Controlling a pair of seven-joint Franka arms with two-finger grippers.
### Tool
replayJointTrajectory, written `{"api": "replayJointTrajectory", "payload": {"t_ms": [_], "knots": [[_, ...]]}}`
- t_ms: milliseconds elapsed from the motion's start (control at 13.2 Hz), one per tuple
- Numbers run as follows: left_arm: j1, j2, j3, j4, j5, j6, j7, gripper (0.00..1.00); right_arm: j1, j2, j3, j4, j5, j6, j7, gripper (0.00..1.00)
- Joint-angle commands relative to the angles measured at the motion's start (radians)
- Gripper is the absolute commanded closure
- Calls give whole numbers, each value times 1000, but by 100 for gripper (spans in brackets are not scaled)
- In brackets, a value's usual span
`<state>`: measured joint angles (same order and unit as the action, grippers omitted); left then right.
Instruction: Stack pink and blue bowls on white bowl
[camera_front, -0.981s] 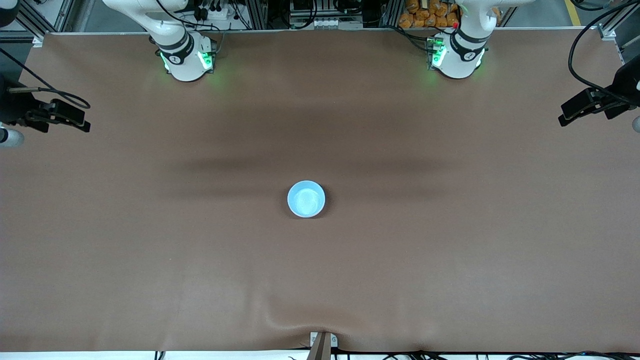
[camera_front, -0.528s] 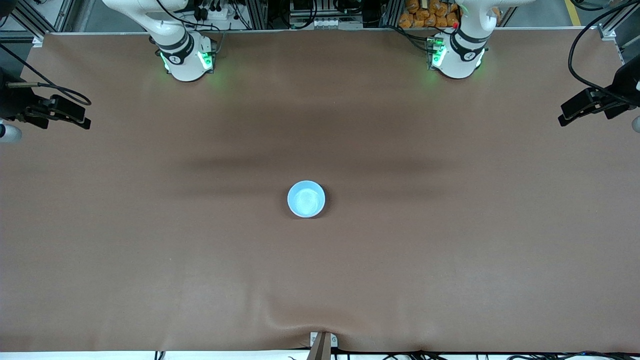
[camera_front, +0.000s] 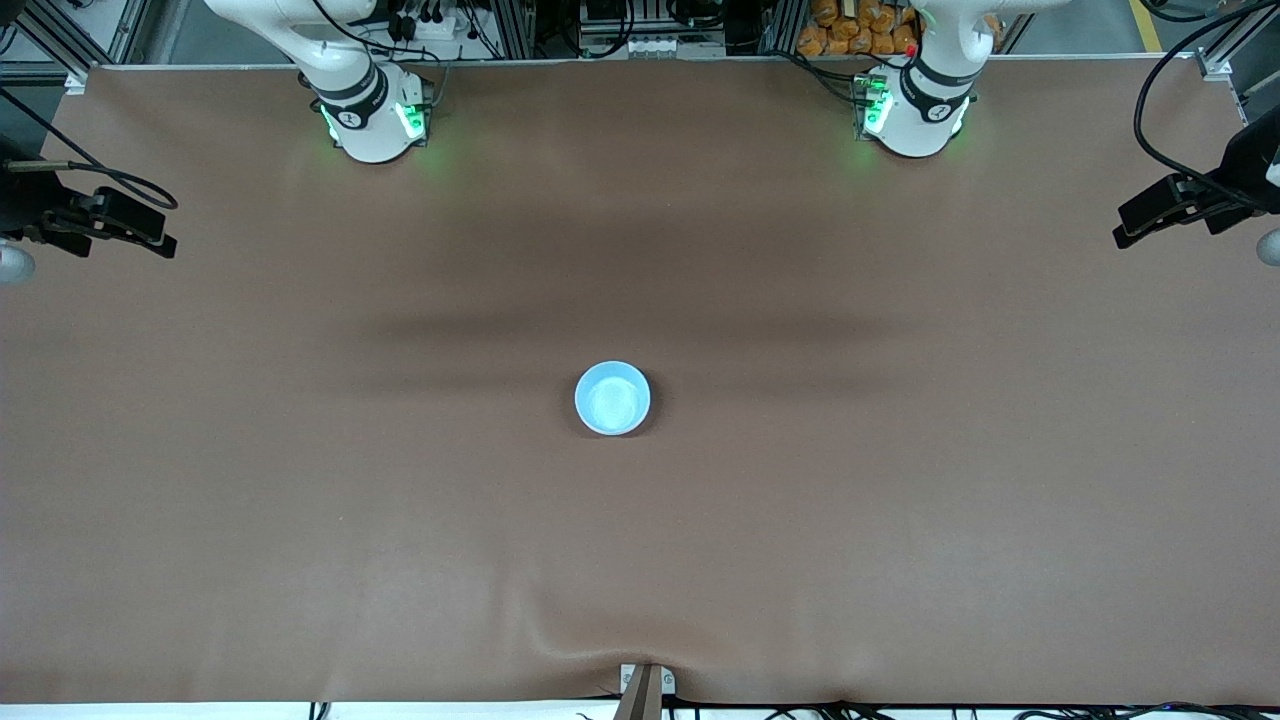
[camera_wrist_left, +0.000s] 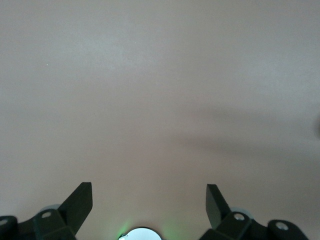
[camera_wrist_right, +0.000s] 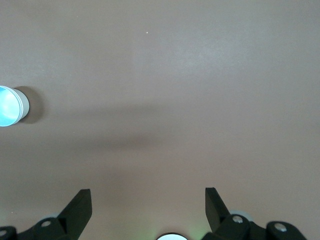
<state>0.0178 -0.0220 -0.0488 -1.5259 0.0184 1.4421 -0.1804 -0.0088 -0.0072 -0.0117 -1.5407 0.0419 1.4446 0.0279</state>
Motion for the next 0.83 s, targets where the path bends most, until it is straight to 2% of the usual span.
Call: {"api": "replayJointTrajectory", "payload": {"t_ms": [0, 755], "knots": [[-2, -18, 3, -14, -15, -23, 13, 0, 1, 9, -1, 22, -13, -16, 12, 0], [-7, -36, 0, -22, -15, -72, 12, 0, -2, 6, -4, 19, -11, -19, 12, 0]]}}
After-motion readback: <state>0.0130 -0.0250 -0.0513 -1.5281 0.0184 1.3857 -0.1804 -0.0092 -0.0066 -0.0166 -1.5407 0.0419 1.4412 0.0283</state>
